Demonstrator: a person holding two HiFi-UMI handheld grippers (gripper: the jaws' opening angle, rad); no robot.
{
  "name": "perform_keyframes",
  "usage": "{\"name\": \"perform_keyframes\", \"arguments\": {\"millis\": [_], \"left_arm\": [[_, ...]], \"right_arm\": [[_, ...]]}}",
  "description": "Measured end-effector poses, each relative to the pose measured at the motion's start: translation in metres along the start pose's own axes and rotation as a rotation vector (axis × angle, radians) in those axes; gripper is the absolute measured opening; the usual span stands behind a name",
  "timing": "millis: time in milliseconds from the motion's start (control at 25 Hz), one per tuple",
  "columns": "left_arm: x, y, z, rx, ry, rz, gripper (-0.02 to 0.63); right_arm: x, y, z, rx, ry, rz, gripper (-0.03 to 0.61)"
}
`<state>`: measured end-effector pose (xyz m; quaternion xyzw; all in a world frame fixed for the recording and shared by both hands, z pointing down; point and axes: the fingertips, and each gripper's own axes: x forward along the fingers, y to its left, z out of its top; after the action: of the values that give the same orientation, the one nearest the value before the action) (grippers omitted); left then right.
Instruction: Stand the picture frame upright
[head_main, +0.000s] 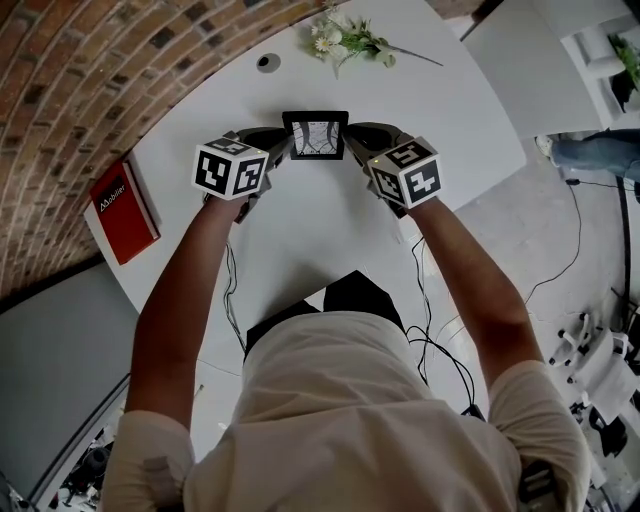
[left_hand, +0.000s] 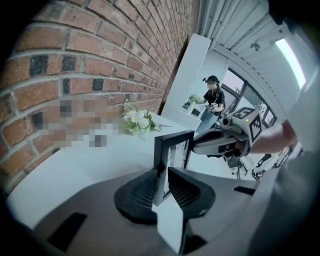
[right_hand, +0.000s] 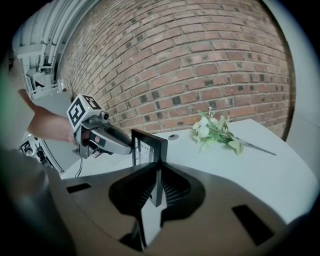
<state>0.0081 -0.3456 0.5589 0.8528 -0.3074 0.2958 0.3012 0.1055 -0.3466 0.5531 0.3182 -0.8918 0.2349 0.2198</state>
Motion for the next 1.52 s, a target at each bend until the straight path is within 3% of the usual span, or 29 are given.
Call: {"name": "perform_keyframes", "arguments": {"millis": [1000, 1520], "left_arm": [[0.006, 0.005, 0.016, 0.115, -0.038, 0.098, 0.046], [0.007, 0.001, 0.007, 0.142, -0.042, 0.103, 0.046]], "right_arm": [[0.002, -0.015, 0.02, -0.297, -0.063, -0.048, 0.034], [0.002, -0.012, 0.012, -0.375, -0.085, -0.079, 0.034]]}}
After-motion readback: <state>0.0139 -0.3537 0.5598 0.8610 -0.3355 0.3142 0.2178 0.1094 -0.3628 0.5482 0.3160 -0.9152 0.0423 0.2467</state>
